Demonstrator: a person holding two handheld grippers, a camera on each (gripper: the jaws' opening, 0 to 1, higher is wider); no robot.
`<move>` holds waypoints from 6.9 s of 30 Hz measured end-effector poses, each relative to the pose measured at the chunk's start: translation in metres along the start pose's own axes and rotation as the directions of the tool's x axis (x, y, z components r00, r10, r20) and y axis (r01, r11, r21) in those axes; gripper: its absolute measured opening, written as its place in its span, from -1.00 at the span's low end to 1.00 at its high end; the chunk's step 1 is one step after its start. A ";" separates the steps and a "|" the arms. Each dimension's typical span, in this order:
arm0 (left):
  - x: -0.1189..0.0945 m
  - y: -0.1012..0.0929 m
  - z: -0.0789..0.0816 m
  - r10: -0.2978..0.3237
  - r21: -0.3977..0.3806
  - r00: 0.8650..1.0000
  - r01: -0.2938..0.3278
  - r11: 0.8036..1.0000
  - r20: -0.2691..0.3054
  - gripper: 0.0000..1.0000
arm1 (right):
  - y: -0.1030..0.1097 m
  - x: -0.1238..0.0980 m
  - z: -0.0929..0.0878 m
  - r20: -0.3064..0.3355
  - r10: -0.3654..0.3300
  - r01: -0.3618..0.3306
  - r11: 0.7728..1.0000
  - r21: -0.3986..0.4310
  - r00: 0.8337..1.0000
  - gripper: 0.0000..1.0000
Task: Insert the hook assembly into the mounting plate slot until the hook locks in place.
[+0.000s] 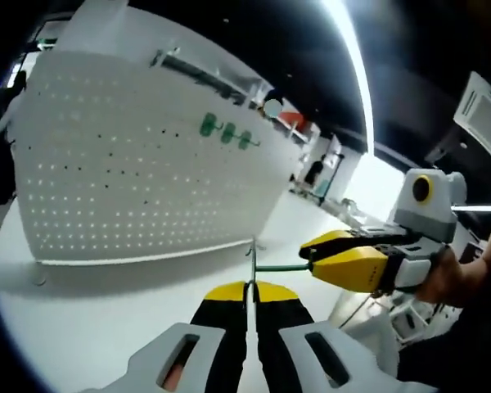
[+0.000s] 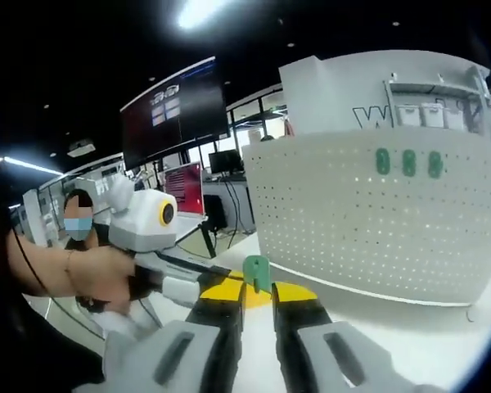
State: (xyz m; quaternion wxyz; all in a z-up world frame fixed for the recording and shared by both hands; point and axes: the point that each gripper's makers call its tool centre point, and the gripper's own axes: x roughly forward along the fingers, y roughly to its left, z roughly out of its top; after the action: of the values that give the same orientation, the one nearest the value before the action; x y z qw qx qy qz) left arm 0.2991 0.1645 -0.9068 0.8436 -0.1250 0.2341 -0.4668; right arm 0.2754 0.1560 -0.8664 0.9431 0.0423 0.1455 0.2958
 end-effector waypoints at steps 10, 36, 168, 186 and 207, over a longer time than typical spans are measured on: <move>-0.001 -0.017 0.006 -0.037 0.047 0.999 0.037 0.998 0.006 -0.97 | 0.005 0.011 0.004 0.027 0.014 -0.016 0.998 0.055 1.000 -0.83; 0.000 -0.022 0.012 -0.029 0.127 1.000 0.029 0.992 -0.004 -0.97 | 0.000 0.012 0.008 0.050 -0.015 0.008 0.992 0.129 0.999 -0.99; -0.025 0.013 0.024 0.074 0.160 0.995 -0.085 0.983 0.071 0.87 | -0.321 0.003 0.119 0.380 -0.552 0.577 0.815 0.057 0.742 -0.99; -0.030 0.007 0.029 0.070 0.170 0.994 -0.084 0.982 0.085 0.91 | -0.315 -0.005 0.120 0.347 -0.565 0.599 0.801 0.013 0.748 -0.96; -0.039 -0.011 0.026 0.056 0.179 0.994 -0.072 0.981 0.092 1.00 | -0.257 -0.083 0.134 0.426 -0.547 0.595 0.804 0.026 0.721 -0.64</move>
State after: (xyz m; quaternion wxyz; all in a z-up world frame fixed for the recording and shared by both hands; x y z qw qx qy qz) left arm 0.2864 0.1917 -0.8690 0.8754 -0.0598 0.1577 -0.4531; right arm 0.3903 -0.1017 -0.7606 0.9975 0.0038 -0.0681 -0.0176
